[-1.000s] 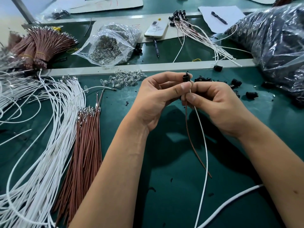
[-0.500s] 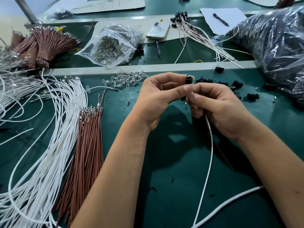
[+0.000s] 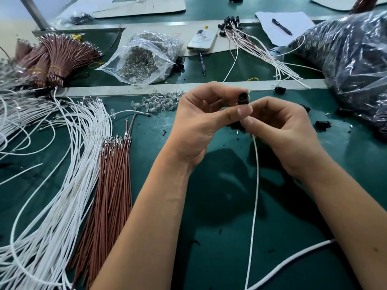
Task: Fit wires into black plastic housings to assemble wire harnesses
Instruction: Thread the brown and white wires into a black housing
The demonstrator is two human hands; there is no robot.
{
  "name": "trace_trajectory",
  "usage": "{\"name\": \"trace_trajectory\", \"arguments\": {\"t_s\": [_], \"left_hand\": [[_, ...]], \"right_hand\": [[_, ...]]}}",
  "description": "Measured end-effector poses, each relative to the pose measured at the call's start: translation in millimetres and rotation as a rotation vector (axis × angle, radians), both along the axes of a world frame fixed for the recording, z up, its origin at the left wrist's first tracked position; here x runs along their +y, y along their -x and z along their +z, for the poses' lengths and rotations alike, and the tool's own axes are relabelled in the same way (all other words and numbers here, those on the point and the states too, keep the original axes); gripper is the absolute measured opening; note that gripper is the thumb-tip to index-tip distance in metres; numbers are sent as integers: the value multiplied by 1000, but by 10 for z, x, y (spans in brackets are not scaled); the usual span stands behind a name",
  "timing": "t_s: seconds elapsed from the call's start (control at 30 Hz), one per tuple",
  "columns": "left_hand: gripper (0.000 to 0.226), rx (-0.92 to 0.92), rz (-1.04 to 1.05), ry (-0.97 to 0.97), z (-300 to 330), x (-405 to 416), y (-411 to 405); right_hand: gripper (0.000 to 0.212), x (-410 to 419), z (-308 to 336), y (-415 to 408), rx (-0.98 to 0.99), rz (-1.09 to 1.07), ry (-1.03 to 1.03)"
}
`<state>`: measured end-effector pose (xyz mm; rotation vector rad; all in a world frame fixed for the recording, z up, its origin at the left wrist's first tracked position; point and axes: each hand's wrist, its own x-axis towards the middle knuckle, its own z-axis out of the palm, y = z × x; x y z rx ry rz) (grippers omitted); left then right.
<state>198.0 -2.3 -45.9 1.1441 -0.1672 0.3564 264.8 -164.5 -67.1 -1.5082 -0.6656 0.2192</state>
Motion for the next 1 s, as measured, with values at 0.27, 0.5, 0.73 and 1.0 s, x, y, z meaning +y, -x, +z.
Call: {"name": "trace_trajectory", "arguments": {"t_s": [0.27, 0.5, 0.73, 1.0], "left_hand": [[27, -43, 35, -43, -18, 8, -5], [25, 1, -1, -50, -31, 5, -17], [10, 289, 98, -122, -73, 6, -43], [23, 179, -86, 37, -47, -12, -27]], "right_hand": [[28, 76, 30, 139, -720, -417, 97], [14, 67, 21, 127, -594, -300, 93], [8, 75, 2, 73, 110, -69, -126], [14, 12, 63, 62, 442, 323, -180]]}}
